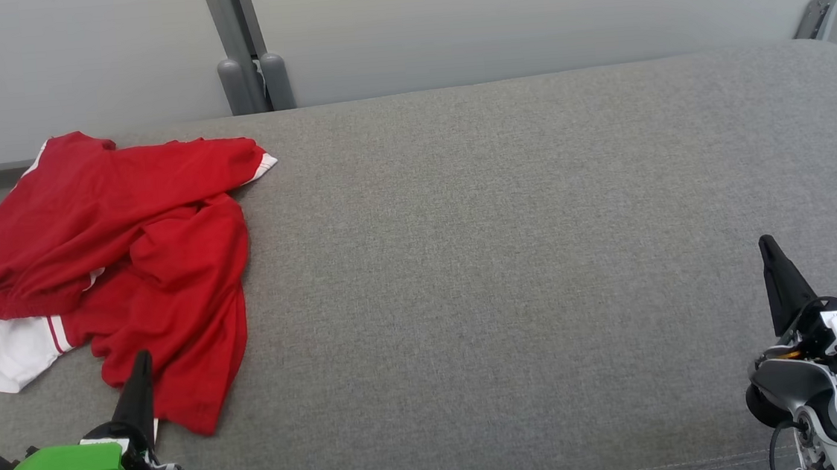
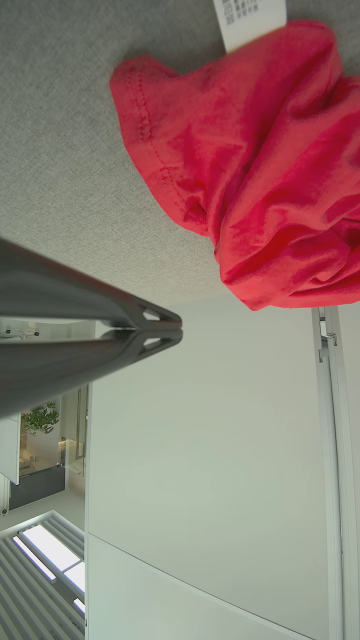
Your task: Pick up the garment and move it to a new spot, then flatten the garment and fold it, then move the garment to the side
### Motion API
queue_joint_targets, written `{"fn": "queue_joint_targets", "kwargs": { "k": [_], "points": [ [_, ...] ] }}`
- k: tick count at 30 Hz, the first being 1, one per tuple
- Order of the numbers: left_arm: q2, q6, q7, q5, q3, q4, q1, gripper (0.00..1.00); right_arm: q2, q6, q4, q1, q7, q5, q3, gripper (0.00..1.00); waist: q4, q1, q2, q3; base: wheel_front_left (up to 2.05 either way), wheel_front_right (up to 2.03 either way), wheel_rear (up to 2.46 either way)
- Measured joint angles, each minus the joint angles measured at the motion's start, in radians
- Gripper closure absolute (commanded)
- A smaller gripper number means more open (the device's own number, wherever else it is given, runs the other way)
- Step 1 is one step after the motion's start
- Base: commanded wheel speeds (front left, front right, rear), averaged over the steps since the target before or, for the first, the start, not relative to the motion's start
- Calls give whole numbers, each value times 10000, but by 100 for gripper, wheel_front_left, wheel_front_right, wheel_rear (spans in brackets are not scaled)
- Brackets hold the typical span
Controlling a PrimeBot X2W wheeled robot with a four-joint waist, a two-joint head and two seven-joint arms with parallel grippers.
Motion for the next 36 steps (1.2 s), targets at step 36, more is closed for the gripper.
{"fn": "queue_joint_targets", "kwargs": {
  "k": [36],
  "points": [
    [-6, 0, 0, 0, 19, 0, 0, 100, 0, 0, 0, 0, 0, 0, 2, 100, 0, 0, 0, 0, 0, 0, 0]
  ]
}}
